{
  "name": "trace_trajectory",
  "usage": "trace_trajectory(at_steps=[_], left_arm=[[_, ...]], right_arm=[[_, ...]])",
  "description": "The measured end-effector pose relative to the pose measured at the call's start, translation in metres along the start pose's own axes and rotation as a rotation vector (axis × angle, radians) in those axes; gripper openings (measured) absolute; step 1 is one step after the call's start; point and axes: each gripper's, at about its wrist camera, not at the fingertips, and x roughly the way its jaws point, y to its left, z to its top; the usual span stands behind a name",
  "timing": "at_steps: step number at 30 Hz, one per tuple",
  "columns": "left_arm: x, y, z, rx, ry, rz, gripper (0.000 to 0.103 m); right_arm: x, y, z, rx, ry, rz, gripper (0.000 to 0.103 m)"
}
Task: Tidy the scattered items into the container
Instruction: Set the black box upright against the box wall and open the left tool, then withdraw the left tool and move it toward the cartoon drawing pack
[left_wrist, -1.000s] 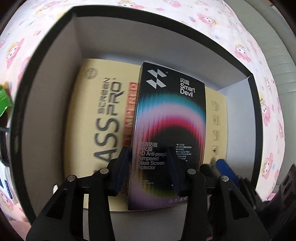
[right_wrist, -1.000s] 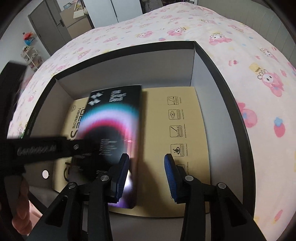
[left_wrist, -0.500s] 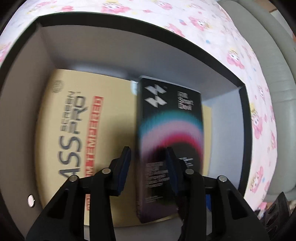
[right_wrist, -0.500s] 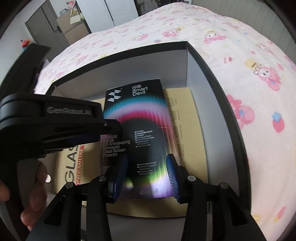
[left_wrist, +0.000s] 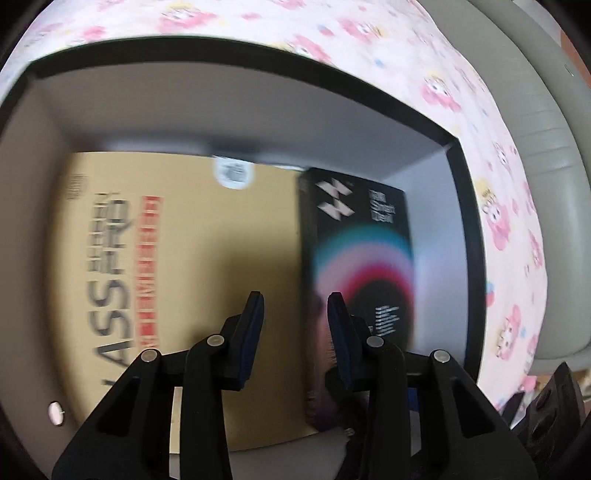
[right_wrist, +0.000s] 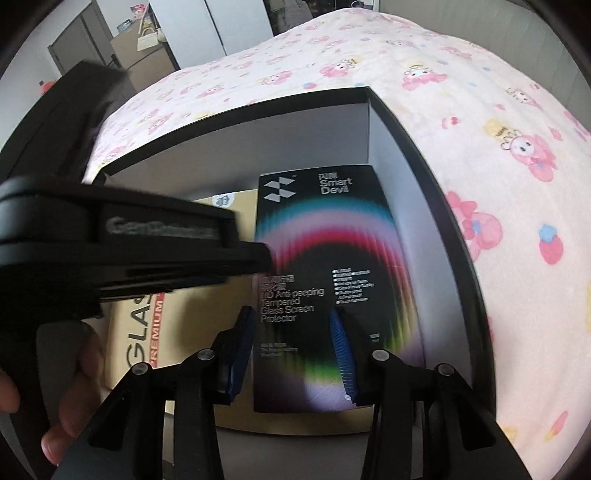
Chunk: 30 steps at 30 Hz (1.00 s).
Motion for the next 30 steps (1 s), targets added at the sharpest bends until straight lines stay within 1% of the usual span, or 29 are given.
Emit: trace_trajectory(at_steps=[2, 5, 9, 10, 13, 15, 18, 20, 22, 25, 27, 28, 29, 30], left_arm=[[0.001, 0.000, -0.003, -0.001, 0.015, 0.012, 0.035], [0.010, -0.005, -0.003, -0.005, 0.048, -0.003, 0.032], [0.026, -0.021, -0.001, 0.011, 0.093, -0.054, 0.030], [0.028, -0.023, 0.000, 0.015, 0.099, -0.054, 0.030], [0.032, -0.026, 0.003, 0.032, 0.115, -0.060, 0.030], [0.032, -0.025, 0.004, 0.044, 0.123, -0.072, 0.030], [0.030, -0.020, 0.002, 0.018, 0.111, -0.114, 0.030], [0.026, -0.021, -0.001, 0.021, 0.087, -0.128, 0.030], [0.015, -0.026, -0.007, 0.055, 0.037, -0.108, 0.030], [-0.009, -0.031, -0.016, 0.091, -0.041, -0.100, 0.030], [-0.032, -0.032, -0.024, 0.111, -0.110, -0.078, 0.030], [-0.047, -0.031, -0.026, 0.122, -0.147, -0.057, 0.030], [-0.062, -0.030, -0.028, 0.133, -0.184, -0.033, 0.033], [-0.077, -0.029, -0.030, 0.143, -0.222, -0.009, 0.033]], right_arm=[[0.000, -0.001, -0.002, -0.008, 0.004, -0.002, 0.038], [-0.002, -0.003, -0.004, -0.010, 0.003, -0.049, 0.038], [-0.006, -0.009, -0.007, -0.007, 0.003, -0.073, 0.038], [-0.007, -0.010, -0.008, -0.007, 0.003, -0.078, 0.035], [-0.008, -0.016, -0.009, 0.001, 0.009, -0.077, 0.035], [-0.009, -0.016, -0.010, -0.008, 0.008, -0.081, 0.036], [-0.010, -0.018, -0.010, -0.009, 0.003, -0.075, 0.038], [-0.012, -0.020, -0.011, -0.008, -0.001, -0.068, 0.038], [-0.014, -0.022, -0.012, -0.010, -0.005, -0.072, 0.038], [-0.020, -0.020, -0.013, -0.026, -0.018, -0.100, 0.038], [-0.031, -0.015, -0.014, -0.044, -0.047, -0.110, 0.038], [-0.038, -0.012, -0.014, -0.052, -0.064, -0.117, 0.038], [-0.045, -0.010, -0.015, -0.058, -0.083, -0.119, 0.039], [-0.054, -0.007, -0.016, -0.064, -0.103, -0.117, 0.041]])
